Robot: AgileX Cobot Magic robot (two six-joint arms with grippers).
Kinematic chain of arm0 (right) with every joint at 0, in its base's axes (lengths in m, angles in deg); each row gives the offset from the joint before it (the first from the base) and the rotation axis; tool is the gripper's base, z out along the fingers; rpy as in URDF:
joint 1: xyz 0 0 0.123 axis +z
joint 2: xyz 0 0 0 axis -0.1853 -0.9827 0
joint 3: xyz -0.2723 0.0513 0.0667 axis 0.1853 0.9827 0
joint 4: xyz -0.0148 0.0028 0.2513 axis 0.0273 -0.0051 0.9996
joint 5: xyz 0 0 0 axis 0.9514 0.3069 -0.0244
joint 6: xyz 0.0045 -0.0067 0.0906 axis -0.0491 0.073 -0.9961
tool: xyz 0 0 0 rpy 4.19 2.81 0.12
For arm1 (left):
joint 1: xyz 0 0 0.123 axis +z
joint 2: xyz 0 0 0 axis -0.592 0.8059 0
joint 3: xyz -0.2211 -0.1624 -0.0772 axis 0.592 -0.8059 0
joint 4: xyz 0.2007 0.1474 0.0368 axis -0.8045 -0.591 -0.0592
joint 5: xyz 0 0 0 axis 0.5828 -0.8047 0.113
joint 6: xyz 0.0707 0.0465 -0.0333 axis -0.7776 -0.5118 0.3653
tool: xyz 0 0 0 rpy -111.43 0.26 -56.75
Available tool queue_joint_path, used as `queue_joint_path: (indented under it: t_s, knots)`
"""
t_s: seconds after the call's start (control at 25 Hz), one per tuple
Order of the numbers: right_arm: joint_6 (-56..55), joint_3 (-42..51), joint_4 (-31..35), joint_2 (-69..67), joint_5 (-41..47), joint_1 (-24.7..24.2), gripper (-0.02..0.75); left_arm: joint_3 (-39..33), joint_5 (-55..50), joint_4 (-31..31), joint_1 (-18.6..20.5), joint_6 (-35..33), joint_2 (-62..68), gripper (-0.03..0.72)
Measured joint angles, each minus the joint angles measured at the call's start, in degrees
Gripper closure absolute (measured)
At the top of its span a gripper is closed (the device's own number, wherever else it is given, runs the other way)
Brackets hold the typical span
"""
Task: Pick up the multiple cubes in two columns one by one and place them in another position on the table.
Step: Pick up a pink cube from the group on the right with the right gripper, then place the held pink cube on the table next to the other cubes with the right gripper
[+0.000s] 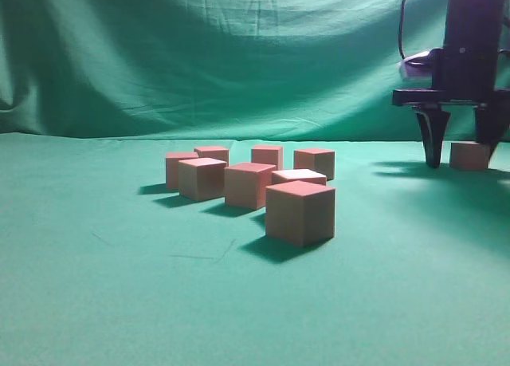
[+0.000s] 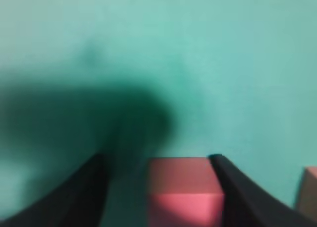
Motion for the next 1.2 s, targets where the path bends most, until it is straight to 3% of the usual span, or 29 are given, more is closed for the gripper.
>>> queue_joint_path:
  t_s: [0.16,0.2,0.48,0.72,1.0,1.2]
  knots:
    - [1.4,0.0,2.3,0.0,0.1,-0.1,0.475,0.0,0.0,0.0,0.0,0.0,0.0,0.688]
    - [1.5,0.0,2.2,0.0,0.1,-0.1,0.491,0.0,0.0,0.0,0.0,0.0,0.0,0.688]
    - [2.2,-0.7,0.4,3.3,0.6,-0.1,0.477,0.0,0.0,0.0,0.0,0.0,0.0,0.688]
    - [2.2,-4.7,0.4,13.8,0.7,0.8,0.477,0.0,0.0,0.0,0.0,0.0,0.0,0.688]
    - [2.3,-4.8,2.4,28.7,1.6,5.7,0.477,0.0,0.0,0.0,0.0,0.0,0.0,0.688]
    - [2.1,1.5,3.0,39.9,1.9,12.5,0.477,0.0,0.0,0.0,0.0,0.0,0.0,0.688]
